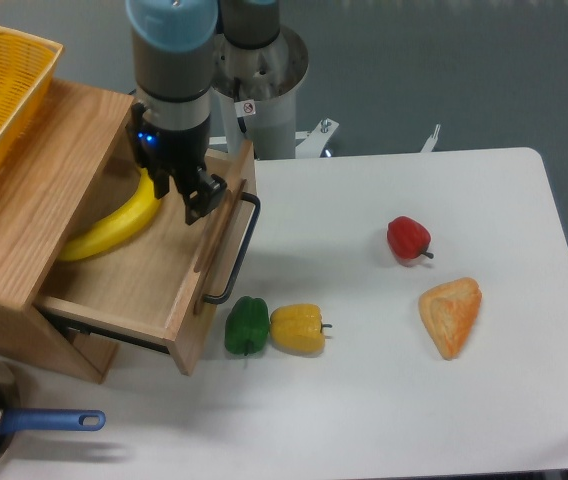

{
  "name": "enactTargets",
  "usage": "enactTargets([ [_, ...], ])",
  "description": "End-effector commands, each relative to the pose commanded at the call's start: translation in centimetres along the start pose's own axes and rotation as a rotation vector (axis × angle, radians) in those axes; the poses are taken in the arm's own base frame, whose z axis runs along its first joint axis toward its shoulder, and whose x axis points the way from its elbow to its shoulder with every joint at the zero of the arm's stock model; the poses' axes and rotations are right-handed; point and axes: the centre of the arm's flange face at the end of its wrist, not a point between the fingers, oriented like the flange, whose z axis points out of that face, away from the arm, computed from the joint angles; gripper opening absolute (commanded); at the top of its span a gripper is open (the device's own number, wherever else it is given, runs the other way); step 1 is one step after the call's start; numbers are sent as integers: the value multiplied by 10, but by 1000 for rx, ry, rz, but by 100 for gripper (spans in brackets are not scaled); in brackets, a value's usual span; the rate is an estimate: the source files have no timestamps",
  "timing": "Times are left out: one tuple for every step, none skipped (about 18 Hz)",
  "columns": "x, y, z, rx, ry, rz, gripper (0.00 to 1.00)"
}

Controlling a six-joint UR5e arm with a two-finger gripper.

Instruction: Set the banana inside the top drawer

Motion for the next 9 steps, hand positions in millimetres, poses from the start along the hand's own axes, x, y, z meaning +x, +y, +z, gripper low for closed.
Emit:
enactTargets([
  [-4, 6, -4, 3, -5, 6, 61],
  [-4, 8, -8, 18, -7, 12, 61],
  [-6, 9, -9, 31, -2, 14, 61],
  [-8, 12, -10, 37, -3, 14, 61],
  [-10, 14, -10, 40, -1, 26, 61],
  [-13, 17, -11, 43, -1, 31, 61],
  [-17, 21, -10, 39, 0, 42, 61],
  [-21, 27, -10, 37, 4, 63, 61],
  [-27, 35, -10, 33, 5, 89, 61],
])
